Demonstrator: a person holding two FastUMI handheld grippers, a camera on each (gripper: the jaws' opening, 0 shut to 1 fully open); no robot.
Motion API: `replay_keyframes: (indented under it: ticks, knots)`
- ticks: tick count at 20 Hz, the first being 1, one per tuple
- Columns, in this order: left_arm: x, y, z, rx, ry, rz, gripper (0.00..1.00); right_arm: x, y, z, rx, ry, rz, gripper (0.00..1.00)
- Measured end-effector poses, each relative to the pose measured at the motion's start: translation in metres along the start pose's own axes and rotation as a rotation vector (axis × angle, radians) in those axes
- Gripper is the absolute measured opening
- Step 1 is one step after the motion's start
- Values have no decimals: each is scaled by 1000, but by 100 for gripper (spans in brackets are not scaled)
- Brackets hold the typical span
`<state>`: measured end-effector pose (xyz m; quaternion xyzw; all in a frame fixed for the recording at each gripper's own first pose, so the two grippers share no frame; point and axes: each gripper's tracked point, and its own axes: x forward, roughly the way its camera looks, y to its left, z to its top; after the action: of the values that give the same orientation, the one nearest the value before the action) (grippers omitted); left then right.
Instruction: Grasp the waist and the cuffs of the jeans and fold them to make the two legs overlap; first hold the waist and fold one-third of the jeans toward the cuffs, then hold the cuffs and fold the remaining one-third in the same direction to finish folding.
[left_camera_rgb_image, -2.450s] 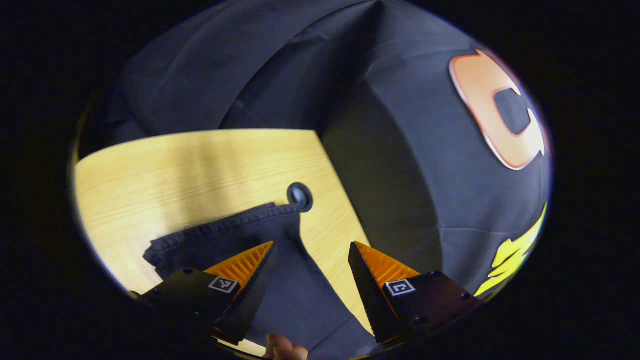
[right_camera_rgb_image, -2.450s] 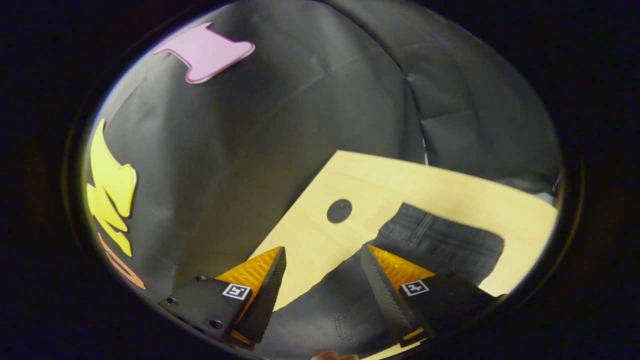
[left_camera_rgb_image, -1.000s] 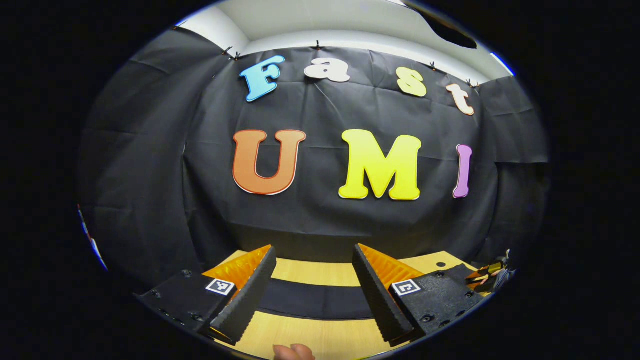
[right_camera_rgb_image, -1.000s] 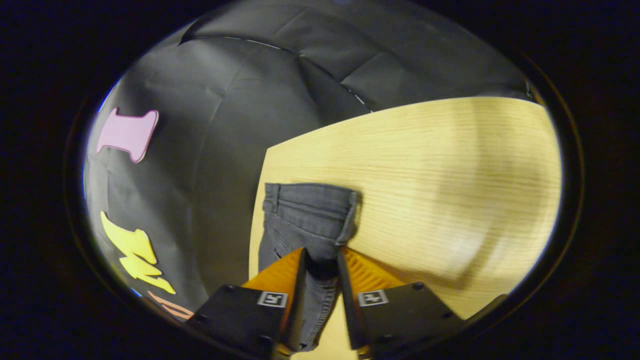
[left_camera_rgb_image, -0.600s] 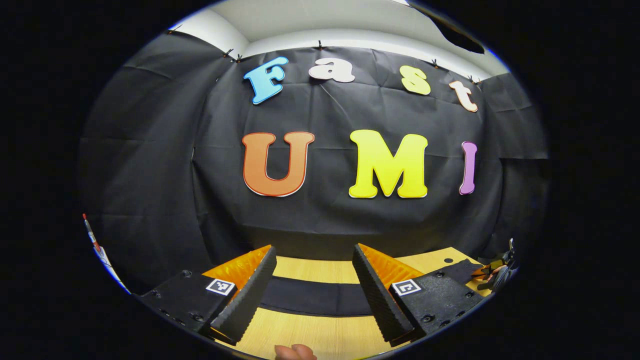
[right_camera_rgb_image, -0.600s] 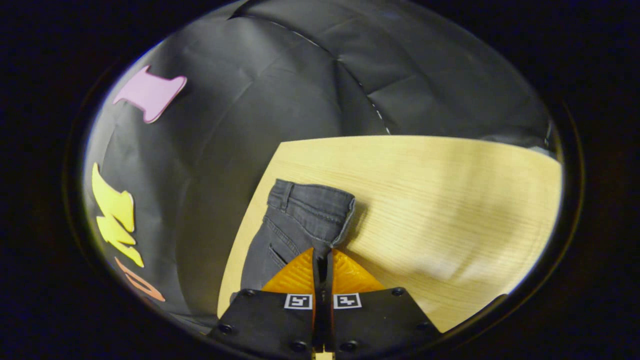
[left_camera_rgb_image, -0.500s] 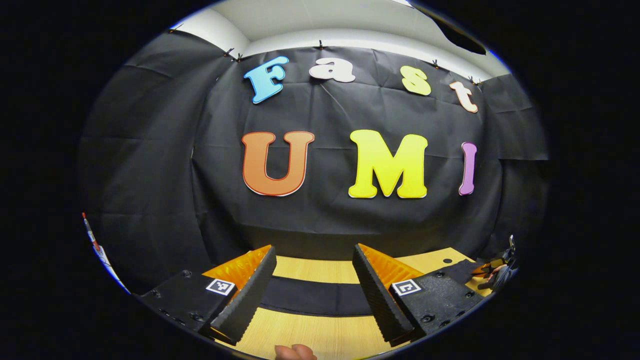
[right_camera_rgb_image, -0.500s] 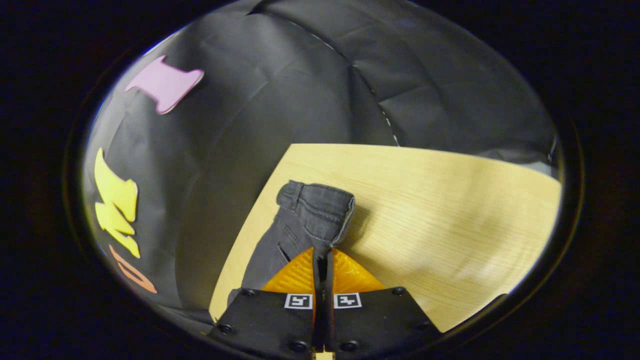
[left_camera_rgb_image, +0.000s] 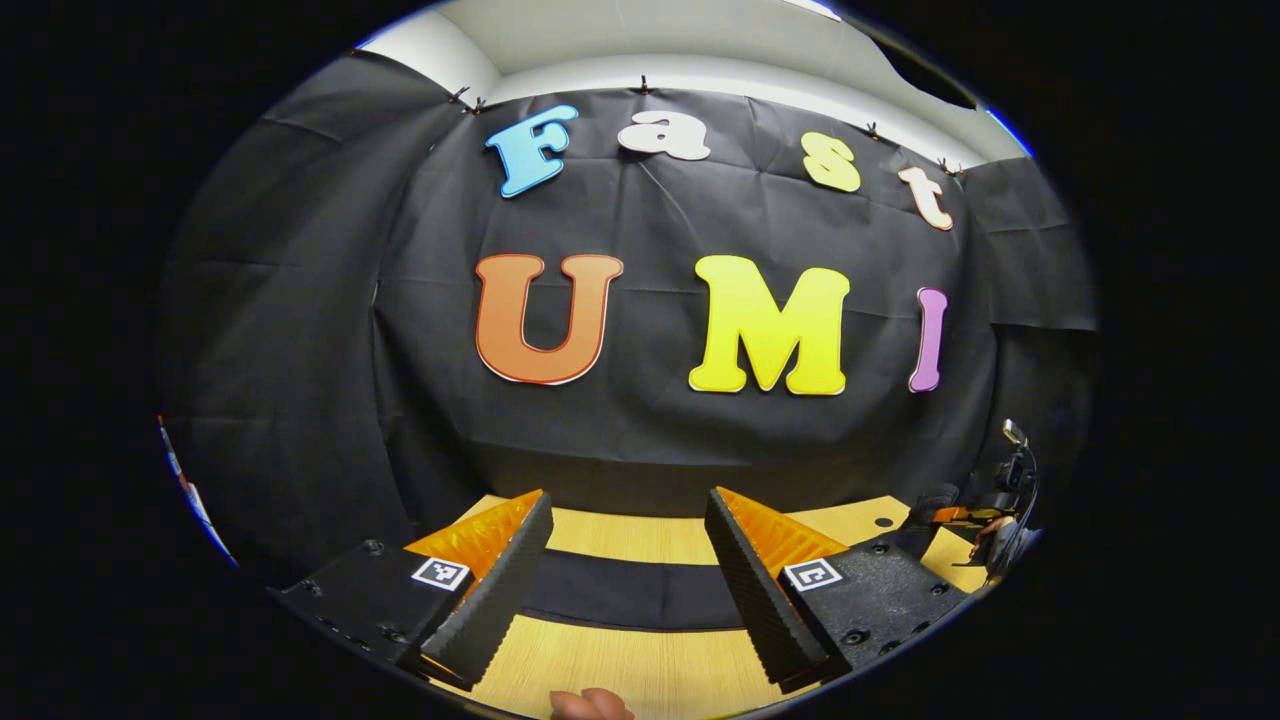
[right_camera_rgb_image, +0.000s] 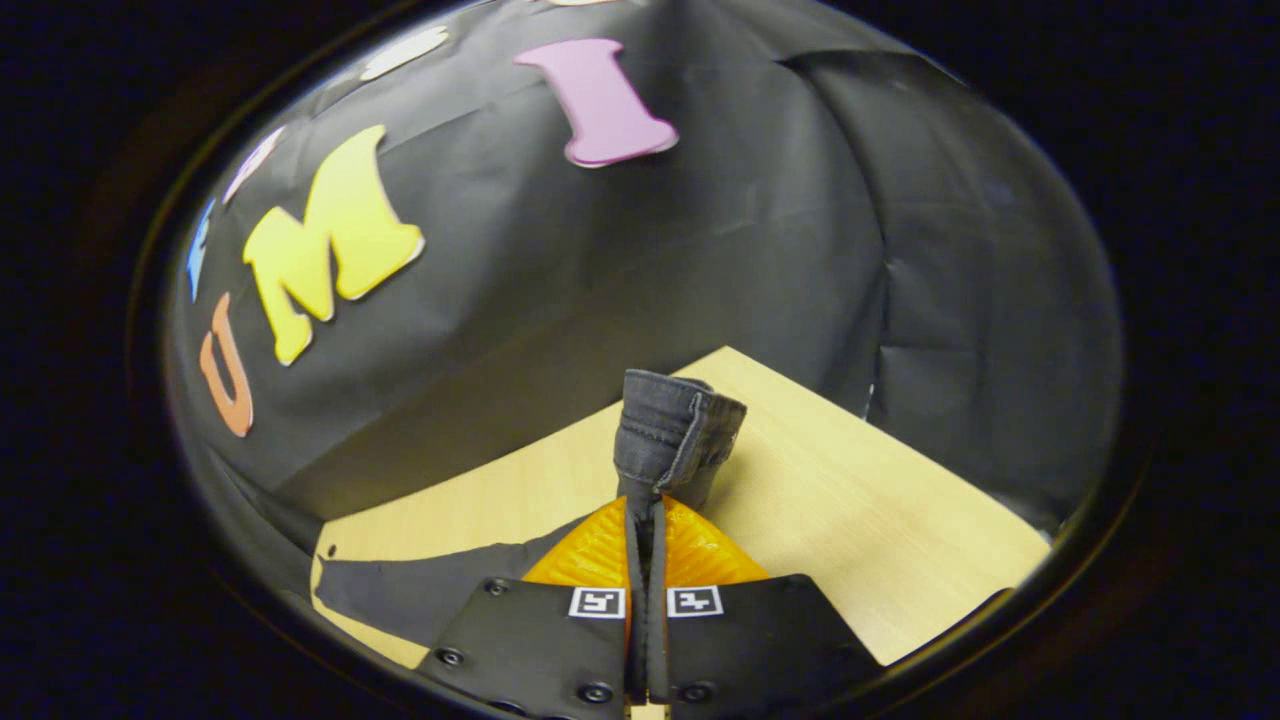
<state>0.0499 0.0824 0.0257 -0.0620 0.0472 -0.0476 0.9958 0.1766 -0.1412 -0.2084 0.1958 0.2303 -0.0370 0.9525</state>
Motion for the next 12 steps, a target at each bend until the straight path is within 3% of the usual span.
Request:
replay_keyframes:
  ticks: [7, 12]
  knots:
    - [-8, 24, -3, -40, 11, 43, 98, -49, 52, 27, -225, -93, 89, 1]
    - [-15, 37, -6, -41, 23, 68, 98, -79, 89, 16, -368, -161, 153, 1]
